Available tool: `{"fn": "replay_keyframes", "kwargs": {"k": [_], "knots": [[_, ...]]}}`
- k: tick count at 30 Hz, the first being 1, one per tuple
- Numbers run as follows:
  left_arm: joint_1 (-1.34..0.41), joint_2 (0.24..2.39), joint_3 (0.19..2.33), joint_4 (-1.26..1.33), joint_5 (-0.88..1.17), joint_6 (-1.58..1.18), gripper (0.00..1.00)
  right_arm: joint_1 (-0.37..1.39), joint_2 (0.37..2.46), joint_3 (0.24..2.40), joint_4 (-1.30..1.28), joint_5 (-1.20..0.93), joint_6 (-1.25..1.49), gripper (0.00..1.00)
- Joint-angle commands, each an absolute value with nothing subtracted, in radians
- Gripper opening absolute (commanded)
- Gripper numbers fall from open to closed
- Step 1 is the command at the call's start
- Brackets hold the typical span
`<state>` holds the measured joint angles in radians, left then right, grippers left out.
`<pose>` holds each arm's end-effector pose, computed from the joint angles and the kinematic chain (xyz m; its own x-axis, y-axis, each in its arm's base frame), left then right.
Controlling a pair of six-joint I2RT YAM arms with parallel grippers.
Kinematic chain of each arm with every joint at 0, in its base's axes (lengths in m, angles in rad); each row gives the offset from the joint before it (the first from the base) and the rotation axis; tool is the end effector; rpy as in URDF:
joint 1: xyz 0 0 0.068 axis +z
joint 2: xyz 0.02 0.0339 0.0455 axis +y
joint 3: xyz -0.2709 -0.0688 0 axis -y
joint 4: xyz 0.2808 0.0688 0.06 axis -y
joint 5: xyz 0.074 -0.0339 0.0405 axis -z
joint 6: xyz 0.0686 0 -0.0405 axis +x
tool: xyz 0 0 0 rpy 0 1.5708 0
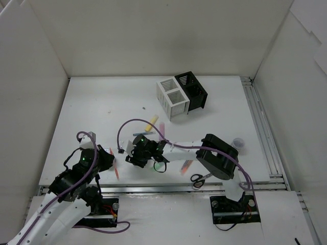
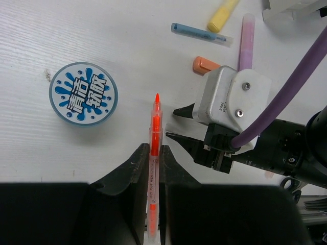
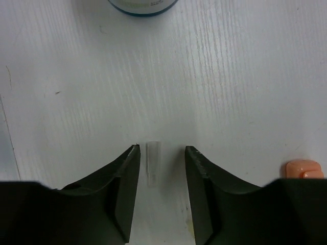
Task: Sort the stationery into containers
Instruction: Pick up the pen cap from the center of the board.
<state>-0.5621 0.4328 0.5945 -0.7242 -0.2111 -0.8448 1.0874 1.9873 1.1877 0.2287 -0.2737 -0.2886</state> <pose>0.1438 -0.0736 0.2563 -0.5771 -0.5007 -0.6452 -0.0911 0.8245 -0.5584 0.2096 0.4391 0.1260 0.0319 -0.5287 -0.8482 -0.9900 0.0998 -0.0995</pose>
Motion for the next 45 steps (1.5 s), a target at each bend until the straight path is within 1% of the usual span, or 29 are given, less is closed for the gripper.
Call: {"fn": "replay_keyframes", "kwargs": {"k": [1,2,4,5,7,8,13,14,15,16,17,18,19,21,24,25,26,28,29,30,32,33,37,40,42,45], "knots": [[-0.568,0.442,0.65,-0.726,-0.236,-0.844,0.0,1.086,2.0,1.2,0.227,-0.27,-0.293,0.34],[-0.568,0.445,0.655,-0.729,-0.236,-0.844,0.0,1.088,2.0,1.195,0.227,-0.268,-0.293,0.27],[-0.568,0.446,0.66,-0.735,-0.238,-0.844,0.0,1.086,1.991,1.186,0.227,-0.264,-0.298,0.26],[-0.568,0.446,0.663,-0.735,-0.238,-0.842,0.0,1.086,1.988,1.18,0.229,-0.259,-0.299,0.22],[-0.568,0.442,0.667,-0.733,-0.238,-0.836,0.0,1.088,1.974,1.17,0.224,-0.256,-0.307,0.21],[-0.568,0.439,0.669,-0.732,-0.238,-0.835,0.0,1.086,1.968,1.166,0.224,-0.255,-0.31,0.18],[-0.568,0.448,0.678,-0.706,-0.227,-0.813,0.0,1.089,1.939,1.149,0.241,-0.258,-0.325,0.17],[-0.568,0.457,0.683,-0.704,-0.226,-0.807,0.0,1.085,1.937,1.147,0.241,-0.262,-0.327,0.18],[-0.568,0.462,0.684,-0.704,-0.224,-0.804,0.0,1.083,1.942,1.155,0.23,-0.267,-0.327,0.22],[-0.568,0.465,0.689,-0.704,-0.224,-0.801,0.0,1.081,1.945,1.16,0.215,-0.276,-0.328,0.3],[-0.568,0.472,0.69,-0.704,-0.224,-0.799,0.0,1.084,1.951,1.163,0.206,-0.276,-0.328,0.44],[-0.568,0.477,0.69,-0.704,-0.224,-0.801,0.0,1.081,1.953,1.164,0.186,-0.278,-0.328,0.49],[-0.568,0.48,0.692,-0.704,-0.222,-0.801,0.0,1.083,1.954,1.161,0.181,-0.273,-0.327,0.51],[-0.568,0.488,0.693,-0.703,-0.219,-0.798,0.0,1.08,1.95,1.149,0.175,-0.273,-0.324,0.51],[-0.568,0.491,0.692,-0.701,-0.222,-0.795,0.0,1.074,1.937,1.134,0.173,-0.279,-0.316,0.43],[-0.568,0.492,0.692,-0.698,-0.221,-0.796,0.0,1.071,1.934,1.131,0.172,-0.279,-0.313,0.36],[-0.568,0.491,0.692,-0.699,-0.221,-0.796,0.0,1.071,1.933,1.131,0.172,-0.281,-0.311,0.34],[-0.568,0.491,0.692,-0.701,-0.224,-0.793,0.0,1.071,1.93,1.126,0.16,-0.291,-0.31,0.35],[-0.568,0.489,0.693,-0.704,-0.225,-0.793,0.0,1.071,1.928,1.124,0.156,-0.29,-0.308,0.38],[-0.568,0.488,0.695,-0.704,-0.229,-0.796,0.0,1.069,1.925,1.123,0.144,-0.29,-0.304,0.39],[-0.568,0.483,0.693,-0.704,-0.229,-0.795,0.0,1.071,1.916,1.111,0.147,-0.288,-0.301,0.36],[-0.568,0.485,0.693,-0.703,-0.23,-0.795,0.0,1.069,1.914,1.098,0.159,-0.287,-0.296,0.34],[-0.568,0.491,0.69,-0.692,-0.23,-0.792,0.0,1.071,1.919,1.097,0.186,-0.299,-0.296,0.18],[-0.568,0.495,0.687,-0.686,-0.221,-0.781,0.0,1.069,1.924,1.103,0.202,-0.321,-0.302,0.13],[-0.568,0.499,0.681,-0.677,-0.201,-0.773,0.0,1.071,1.922,1.112,0.209,-0.331,-0.314,0.06],[-0.568,0.506,0.677,-0.646,-0.167,-0.749,0.0,1.071,1.914,1.13,0.209,-0.337,-0.34,0.0]]}}
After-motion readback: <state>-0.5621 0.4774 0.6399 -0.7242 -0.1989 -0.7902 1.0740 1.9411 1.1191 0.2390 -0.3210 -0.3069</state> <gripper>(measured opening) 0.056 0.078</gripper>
